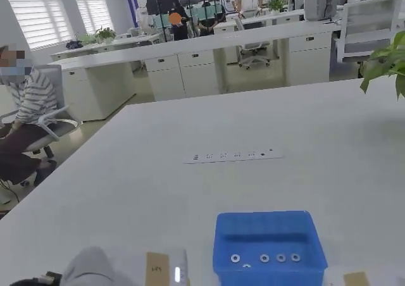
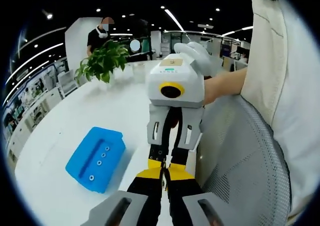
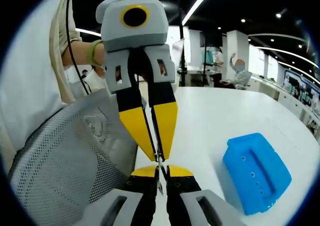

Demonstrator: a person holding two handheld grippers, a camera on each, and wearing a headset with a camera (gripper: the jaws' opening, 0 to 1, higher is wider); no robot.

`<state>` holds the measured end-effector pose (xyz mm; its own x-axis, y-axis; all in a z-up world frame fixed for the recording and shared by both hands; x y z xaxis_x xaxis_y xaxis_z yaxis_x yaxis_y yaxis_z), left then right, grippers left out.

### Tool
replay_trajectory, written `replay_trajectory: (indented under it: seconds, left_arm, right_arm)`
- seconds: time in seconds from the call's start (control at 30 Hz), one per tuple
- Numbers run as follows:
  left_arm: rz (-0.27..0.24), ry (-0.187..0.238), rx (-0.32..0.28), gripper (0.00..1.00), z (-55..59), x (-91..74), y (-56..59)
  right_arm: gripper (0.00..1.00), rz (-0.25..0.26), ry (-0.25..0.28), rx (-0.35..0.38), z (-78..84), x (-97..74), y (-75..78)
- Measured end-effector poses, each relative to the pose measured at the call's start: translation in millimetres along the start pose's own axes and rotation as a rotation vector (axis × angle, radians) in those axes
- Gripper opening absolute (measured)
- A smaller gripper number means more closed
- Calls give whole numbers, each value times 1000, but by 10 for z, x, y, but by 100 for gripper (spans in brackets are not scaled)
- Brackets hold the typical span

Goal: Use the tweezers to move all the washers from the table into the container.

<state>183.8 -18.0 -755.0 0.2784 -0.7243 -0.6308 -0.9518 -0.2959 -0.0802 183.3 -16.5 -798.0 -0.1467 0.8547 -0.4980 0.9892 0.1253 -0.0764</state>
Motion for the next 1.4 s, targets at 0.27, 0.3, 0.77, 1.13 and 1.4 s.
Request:
replay_trajectory:
  seconds: [0.27,0.3,0.77,1.13,1.4]
  left_arm:
    - [6,-51,30,0,43,31,-54]
    - [9,-64,31,0,69,39,-51]
    - [49,-183,58,0,375,58,7]
    - [52,-306,27,0,696,123,-51]
    - [57,-359,46,0,826,213,-54]
  right_arm:
    - [3,43,-27,-2,60,-38,71]
    - [3,46,-34,0,78,-37,75]
    - [5,6,-83,15,197,85,32]
    - [31,178,141,188,38,-566,257]
    - [40,515,263,242,87,-1504,378]
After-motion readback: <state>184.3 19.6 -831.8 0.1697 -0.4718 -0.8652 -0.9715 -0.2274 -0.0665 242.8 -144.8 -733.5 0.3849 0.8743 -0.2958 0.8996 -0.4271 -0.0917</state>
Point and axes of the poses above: the centre of the closed fingertips' face, and the gripper's own axes: x roughly forward along the fingers, y roughly to its right, z roughly out of its underside, the point moved 2 cm from there along -x, roughly backward along the fingers, and after that the axes turned 4 degrees about -z, right-handed, at the moved point
